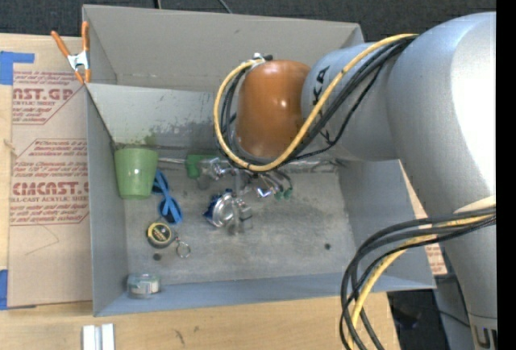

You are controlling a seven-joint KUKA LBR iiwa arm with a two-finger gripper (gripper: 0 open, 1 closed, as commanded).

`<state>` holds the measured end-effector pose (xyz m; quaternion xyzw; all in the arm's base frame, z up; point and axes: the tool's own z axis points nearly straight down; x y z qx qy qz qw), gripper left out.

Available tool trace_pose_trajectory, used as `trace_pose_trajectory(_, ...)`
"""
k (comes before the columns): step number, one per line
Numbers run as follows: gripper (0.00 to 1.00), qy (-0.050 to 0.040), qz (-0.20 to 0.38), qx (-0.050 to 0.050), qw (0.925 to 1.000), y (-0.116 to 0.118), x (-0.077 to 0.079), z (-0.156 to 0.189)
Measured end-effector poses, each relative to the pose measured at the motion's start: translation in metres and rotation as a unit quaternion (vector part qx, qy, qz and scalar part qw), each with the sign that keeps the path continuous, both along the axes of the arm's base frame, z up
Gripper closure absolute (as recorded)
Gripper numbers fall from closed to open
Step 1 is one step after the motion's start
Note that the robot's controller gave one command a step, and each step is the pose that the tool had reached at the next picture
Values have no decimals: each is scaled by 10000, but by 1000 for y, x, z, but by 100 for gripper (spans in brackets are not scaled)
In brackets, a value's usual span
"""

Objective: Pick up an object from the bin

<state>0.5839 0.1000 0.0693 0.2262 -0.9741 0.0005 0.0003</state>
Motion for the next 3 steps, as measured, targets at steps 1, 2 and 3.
trace_pose_trajectory(1, 100, -1, 11, 12, 10000, 3, 0, 0)
trace_pose_trajectory(2, 100, -60, -193, 19, 9998, 13, -3, 144)
trace_pose_trajectory(3, 100, -26, 823, 13, 9966, 12, 9, 154)
